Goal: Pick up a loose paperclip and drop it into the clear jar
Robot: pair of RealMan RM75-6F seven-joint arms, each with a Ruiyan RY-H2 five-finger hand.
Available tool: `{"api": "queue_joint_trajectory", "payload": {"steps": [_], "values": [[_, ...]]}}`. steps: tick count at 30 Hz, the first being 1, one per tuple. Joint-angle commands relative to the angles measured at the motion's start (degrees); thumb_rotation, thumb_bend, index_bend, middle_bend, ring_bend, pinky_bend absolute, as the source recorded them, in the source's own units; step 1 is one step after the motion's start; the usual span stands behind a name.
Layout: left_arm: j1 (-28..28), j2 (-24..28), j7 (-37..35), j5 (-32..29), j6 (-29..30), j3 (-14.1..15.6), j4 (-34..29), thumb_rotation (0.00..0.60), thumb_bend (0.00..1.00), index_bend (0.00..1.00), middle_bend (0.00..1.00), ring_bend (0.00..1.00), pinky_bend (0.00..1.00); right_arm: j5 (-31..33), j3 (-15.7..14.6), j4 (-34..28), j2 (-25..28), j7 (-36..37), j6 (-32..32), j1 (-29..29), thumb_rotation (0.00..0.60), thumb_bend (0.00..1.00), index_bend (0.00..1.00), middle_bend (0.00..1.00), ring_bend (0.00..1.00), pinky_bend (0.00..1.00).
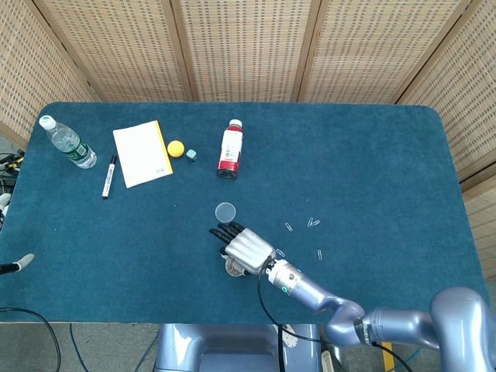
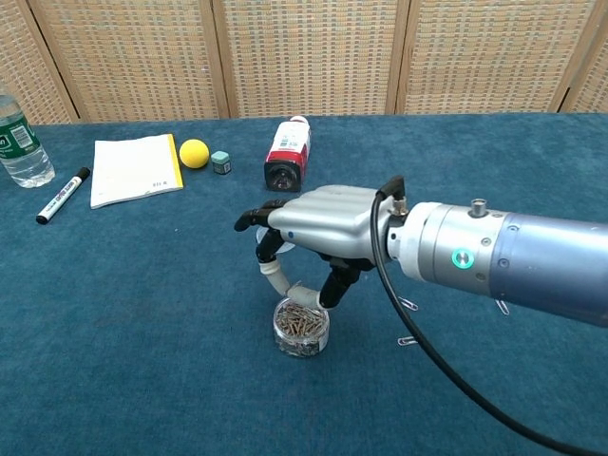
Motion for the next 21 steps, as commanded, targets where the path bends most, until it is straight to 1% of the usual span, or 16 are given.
{"api": "queue_joint_trajectory", "payload": {"steps": [1, 21], "values": [[0.0, 0.04, -0.13, -0.09, -0.02, -0.05, 0.05, 0.6, 0.0, 0.0, 0.0, 0.0, 0.0, 0.51, -0.13, 0.3, -0.55, -0.67, -0.04, 0.28, 0.6, 0.48, 0.65, 0.05, 0.0, 0.12], [0.03, 0.29, -0.49, 0.05, -0.06, 0.01, 0.05, 0.6, 0.0, 0.0, 0.0, 0.0, 0.0, 5.53, -1.16, 1.54, -2.96, -6.12, 0.13, 1.31, 0.6, 0.48, 0.65, 0.05, 0.0, 0.12]]}}
